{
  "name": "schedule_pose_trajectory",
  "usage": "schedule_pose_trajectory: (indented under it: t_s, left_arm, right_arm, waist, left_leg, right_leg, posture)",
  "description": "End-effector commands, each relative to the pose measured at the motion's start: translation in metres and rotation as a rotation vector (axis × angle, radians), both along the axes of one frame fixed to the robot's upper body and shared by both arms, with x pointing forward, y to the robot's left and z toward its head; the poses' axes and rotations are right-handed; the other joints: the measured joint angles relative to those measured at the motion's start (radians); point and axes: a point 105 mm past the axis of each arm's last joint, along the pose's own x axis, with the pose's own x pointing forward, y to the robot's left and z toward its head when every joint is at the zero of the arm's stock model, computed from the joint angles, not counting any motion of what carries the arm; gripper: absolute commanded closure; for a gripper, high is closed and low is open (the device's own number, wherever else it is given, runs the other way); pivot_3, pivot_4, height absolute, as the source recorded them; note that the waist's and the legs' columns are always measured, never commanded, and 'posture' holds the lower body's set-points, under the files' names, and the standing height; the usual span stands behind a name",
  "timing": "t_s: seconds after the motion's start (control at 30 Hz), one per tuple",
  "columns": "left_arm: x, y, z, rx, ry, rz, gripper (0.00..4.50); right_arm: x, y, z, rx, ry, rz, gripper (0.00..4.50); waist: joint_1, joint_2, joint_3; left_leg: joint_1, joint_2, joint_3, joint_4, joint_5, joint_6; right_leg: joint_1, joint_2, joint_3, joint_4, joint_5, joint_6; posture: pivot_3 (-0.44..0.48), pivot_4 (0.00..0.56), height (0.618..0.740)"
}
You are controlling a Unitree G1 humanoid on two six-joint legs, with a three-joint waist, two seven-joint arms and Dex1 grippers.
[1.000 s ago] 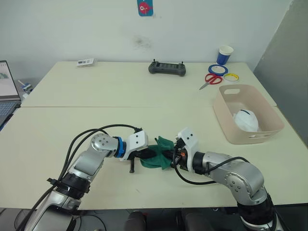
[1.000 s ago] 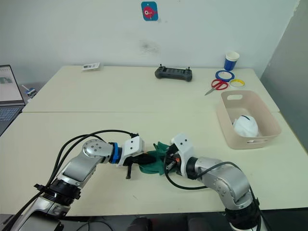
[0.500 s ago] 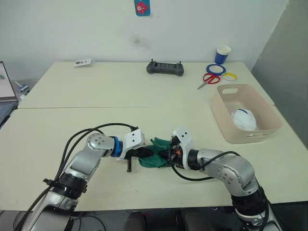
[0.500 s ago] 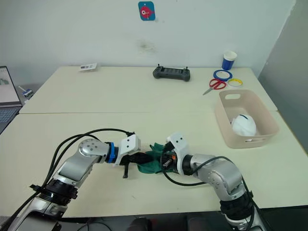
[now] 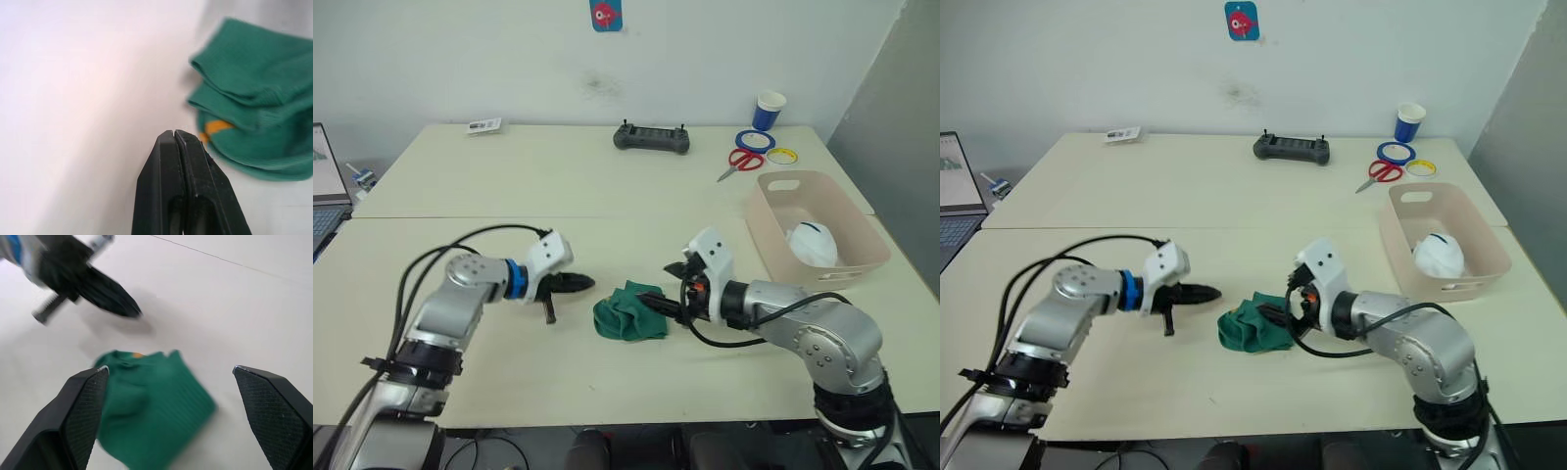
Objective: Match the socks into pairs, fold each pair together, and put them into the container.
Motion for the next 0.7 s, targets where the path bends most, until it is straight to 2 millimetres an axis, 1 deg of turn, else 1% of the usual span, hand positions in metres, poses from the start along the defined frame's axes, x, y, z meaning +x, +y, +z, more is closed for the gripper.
schedule_pose_trajectory:
  t_s: [0.03,0.1,0.17,0.2,0.27,0.37,0.4,0.47,0.5,0.57,0.7]
  left_arm:
    - [-0.004,-0.019,0.021,-0.023,-0.059,-0.110,4.50]
    - [-0.011,-0.036,0.026,-0.035,-0.058,-0.189,4.50]
    - [-0.025,-0.053,0.022,-0.022,-0.040,-0.296,4.50]
    - [-0.031,-0.058,0.019,-0.010,-0.031,-0.336,4.50]
    - [-0.037,-0.063,0.013,0.008,-0.022,-0.377,4.50]
    - [-0.037,-0.066,0.003,0.022,-0.017,-0.397,4.50]
    - [-0.038,-0.067,-0.001,0.030,-0.015,-0.410,4.50]
    - [-0.041,-0.068,-0.010,0.054,-0.006,-0.437,4.50]
    - [-0.042,-0.067,-0.017,0.082,-0.002,-0.449,4.50]
    - [-0.044,-0.062,-0.032,0.137,0.007,-0.465,4.50]
    - [-0.045,-0.047,-0.056,0.207,0.041,-0.438,4.50]
  right_arm:
    - [0.004,0.005,-0.001,-0.036,-0.104,0.015,0.66]
    - [0.008,0.008,-0.008,-0.057,-0.120,0.018,1.38]
    - [0.010,0.012,-0.015,-0.075,-0.130,0.027,2.14]
    - [0.012,0.014,-0.018,-0.078,-0.134,0.029,2.49]
    - [0.014,0.017,-0.021,-0.084,-0.142,0.034,3.25]
    - [0.013,0.023,-0.027,-0.105,-0.151,0.062,4.30]
    - [0.013,0.025,-0.029,-0.111,-0.148,0.071,4.44]
    - [0.012,0.027,-0.035,-0.122,-0.138,0.081,4.44]
    - [0.012,0.028,-0.039,-0.138,-0.135,0.087,4.44]
    - [0.012,0.028,-0.044,-0.156,-0.130,0.094,4.44]
    - [0.013,0.029,-0.045,-0.170,-0.139,0.097,4.44]
  waist:
    - [-0.003,0.000,0.000]
    - [-0.006,0.000,0.000]
    - [-0.009,0.000,0.000]
    - [-0.009,0.000,0.000]
    - [-0.010,0.000,0.000]
    - [-0.009,0.000,0.000]
    - [-0.009,0.000,0.000]
    - [-0.008,0.000,0.000]
    - [-0.008,0.000,0.000]
    - [-0.008,0.000,0.000]
    - [-0.008,0.000,0.000]
  left_leg:
    - [0.000,0.000,0.000,0.000,0.000,0.000]
    - [-0.001,0.000,0.000,0.000,0.000,0.000]
    - [-0.001,0.000,0.001,0.000,0.000,0.000]
    - [-0.001,0.000,0.001,0.000,0.000,0.000]
    - [-0.001,0.000,0.001,0.000,0.000,0.000]
    - [0.000,0.000,0.000,0.000,0.000,0.000]
    - [0.000,0.000,0.000,0.000,0.000,0.000]
    - [0.000,0.000,0.000,0.000,0.000,0.000]
    - [0.000,0.000,0.000,0.000,0.000,0.000]
    - [0.000,0.000,0.001,0.000,0.000,0.000]
    - [0.000,0.000,0.000,0.000,0.000,0.000]
  right_leg:
    - [0.000,0.000,0.000,0.000,0.000,0.000]
    - [-0.001,0.000,0.000,0.000,0.000,0.000]
    - [-0.001,0.000,0.001,0.000,0.000,0.000]
    - [-0.001,0.000,0.001,0.000,0.000,0.000]
    - [-0.001,0.001,0.001,0.000,0.000,0.000]
    - [-0.001,0.001,0.001,0.001,0.000,0.000]
    - [-0.001,0.001,0.001,0.001,0.000,0.000]
    - [-0.001,0.001,0.001,0.001,0.000,0.000]
    - [-0.001,0.001,0.001,0.001,0.000,0.000]
    - [-0.001,0.001,0.001,0.001,0.000,0.000]
    - [-0.001,0.001,0.001,0.001,0.000,0.000]
  posture:
    - [0.000,0.150,0.740]
    - [0.000,0.150,0.740]
    - [0.000,0.150,0.740]
    - [0.000,0.150,0.740]
    - [0.000,0.150,0.740]
    - [0.000,0.150,0.740]
    - [0.000,0.150,0.740]
    - [0.000,0.150,0.740]
    - [0.000,0.150,0.740]
    - [0.000,0.150,0.740]
    - [0.000,0.150,0.740]
